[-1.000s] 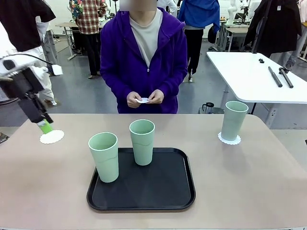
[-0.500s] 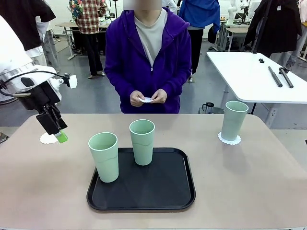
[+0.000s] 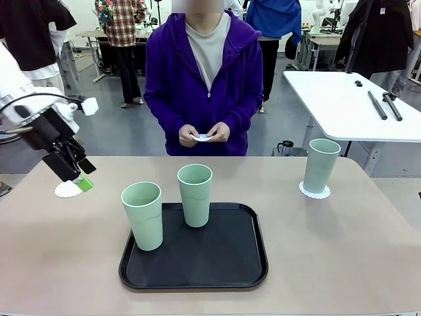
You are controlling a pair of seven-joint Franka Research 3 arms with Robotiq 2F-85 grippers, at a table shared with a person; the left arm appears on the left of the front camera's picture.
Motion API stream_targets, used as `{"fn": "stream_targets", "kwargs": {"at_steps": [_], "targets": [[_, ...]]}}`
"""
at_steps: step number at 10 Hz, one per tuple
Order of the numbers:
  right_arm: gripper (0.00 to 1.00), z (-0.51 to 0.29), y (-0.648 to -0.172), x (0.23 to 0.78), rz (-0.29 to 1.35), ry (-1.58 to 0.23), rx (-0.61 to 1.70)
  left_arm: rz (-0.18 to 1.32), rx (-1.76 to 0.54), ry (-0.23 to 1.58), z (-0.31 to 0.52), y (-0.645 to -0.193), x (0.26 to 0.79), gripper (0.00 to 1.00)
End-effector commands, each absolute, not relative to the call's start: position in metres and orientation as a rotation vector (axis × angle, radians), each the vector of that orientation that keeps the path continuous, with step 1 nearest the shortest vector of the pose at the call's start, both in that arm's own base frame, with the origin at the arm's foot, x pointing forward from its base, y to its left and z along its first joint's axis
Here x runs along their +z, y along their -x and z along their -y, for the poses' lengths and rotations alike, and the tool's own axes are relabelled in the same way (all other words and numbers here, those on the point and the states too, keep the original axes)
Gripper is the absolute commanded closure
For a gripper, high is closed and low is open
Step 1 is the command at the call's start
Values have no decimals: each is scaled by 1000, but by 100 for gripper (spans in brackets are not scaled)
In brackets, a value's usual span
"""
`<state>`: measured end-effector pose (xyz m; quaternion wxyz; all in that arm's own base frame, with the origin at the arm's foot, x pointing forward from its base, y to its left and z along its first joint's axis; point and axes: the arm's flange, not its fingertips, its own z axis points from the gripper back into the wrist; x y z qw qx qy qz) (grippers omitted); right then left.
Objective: Place coasters on the table and set cups on them.
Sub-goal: Take one Reusable plastic cup from the Flat Tray and place it on a coaster set by the human.
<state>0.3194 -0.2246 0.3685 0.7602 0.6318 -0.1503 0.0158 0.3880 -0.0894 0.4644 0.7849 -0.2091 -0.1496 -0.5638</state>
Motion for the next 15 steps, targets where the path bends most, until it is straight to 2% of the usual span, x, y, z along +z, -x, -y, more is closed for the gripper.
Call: {"fn": "stream_targets", "kwargs": {"at_steps": [1, 3, 6, 7, 12, 13, 14, 15], "targets": [[0, 225, -318, 369, 331, -1378, 33, 514, -1369, 633, 59, -388, 434, 0], [0, 225, -318, 369, 331, -1378, 33, 659, -1444, 836, 40, -394, 407, 0], [0, 225, -318, 369, 331, -1378, 33, 755, -1322, 1066, 32, -407, 364, 0], [0, 225, -318, 369, 331, -1378, 33, 812, -1304, 1053, 32, -407, 349, 0], [0, 225, -318, 369, 331, -1378, 33, 839, -1243, 1096, 40, -408, 296, 0], [0, 225, -318, 369, 331, -1378, 33, 819, -1290, 1083, 42, -406, 292, 0], [0, 225, -318, 369, 331, -1378, 33, 807, -1446, 1028, 43, -400, 295, 0], [0, 225, -318, 369, 331, -1378, 33, 799, -1237, 1111, 42, -405, 296, 0]]}}
